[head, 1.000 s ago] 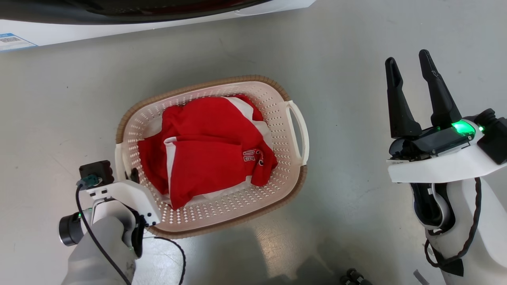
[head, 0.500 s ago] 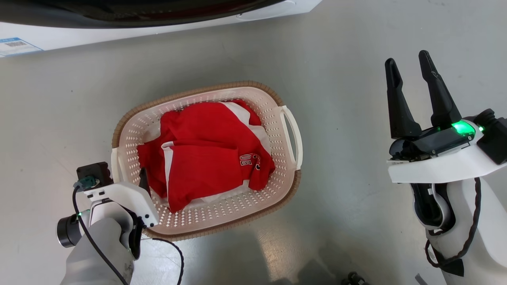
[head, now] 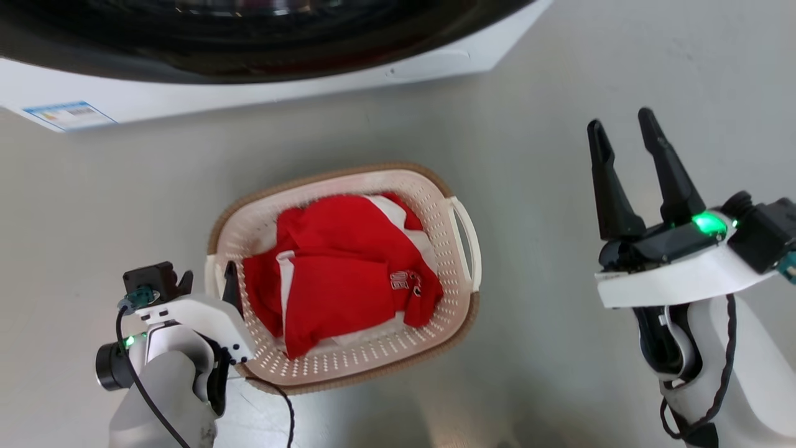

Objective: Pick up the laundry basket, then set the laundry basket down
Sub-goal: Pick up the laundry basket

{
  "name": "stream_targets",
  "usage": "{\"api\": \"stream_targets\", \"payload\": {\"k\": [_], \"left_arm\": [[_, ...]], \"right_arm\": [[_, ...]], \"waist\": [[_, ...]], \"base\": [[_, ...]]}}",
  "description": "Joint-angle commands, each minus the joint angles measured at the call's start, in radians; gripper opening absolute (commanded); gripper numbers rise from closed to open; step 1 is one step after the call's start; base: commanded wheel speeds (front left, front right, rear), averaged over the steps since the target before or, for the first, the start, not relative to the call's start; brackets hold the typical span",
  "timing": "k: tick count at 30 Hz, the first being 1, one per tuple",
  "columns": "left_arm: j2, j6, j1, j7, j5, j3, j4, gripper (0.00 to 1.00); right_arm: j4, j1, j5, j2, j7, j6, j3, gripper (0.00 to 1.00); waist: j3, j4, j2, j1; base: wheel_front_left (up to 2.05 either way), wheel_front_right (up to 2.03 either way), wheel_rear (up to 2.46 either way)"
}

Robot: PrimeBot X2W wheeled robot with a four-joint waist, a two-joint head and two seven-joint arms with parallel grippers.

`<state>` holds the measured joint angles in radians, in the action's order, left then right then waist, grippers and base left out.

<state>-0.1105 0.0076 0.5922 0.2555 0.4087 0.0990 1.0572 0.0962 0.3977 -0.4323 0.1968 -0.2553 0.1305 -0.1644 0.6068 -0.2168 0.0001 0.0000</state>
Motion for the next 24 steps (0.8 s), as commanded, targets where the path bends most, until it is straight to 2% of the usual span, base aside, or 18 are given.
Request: {"api": "stream_targets", "payload": {"k": [1,11,17,24], "left_arm": [[-0.014,0.004,-0.041,0.006,-0.017,-0.030,-0.032,1.00],[0.034,0.019,-0.196,0.006,-0.101,-0.101,-0.305,1.00],[0.052,-0.008,-0.302,0.006,-0.138,-0.122,-0.440,1.00],[0.058,-0.029,-0.382,0.006,-0.164,-0.122,-0.586,1.00]], "right_arm": [[-0.016,-0.032,-0.007,0.006,-0.006,0.000,-0.017,1.00],[0.025,-0.109,0.001,-0.002,-0.006,0.000,-0.021,1.00],[0.044,-0.162,0.016,-0.006,-0.006,0.000,-0.019,1.00],[0.051,-0.215,0.033,-0.012,-0.006,0.000,-0.006,1.00]], "waist": [[-0.035,0.018,-0.0001,0.0000],[-0.232,0.072,-0.0001,0.0000],[-0.354,0.100,-0.0001,0.0000],[-0.447,0.131,-0.0001,0.0000]], "base": [[0.00,0.00,0.00],[0.00,0.00,0.00],[0.00,0.00,0.00],[0.00,0.00,0.00]]}}
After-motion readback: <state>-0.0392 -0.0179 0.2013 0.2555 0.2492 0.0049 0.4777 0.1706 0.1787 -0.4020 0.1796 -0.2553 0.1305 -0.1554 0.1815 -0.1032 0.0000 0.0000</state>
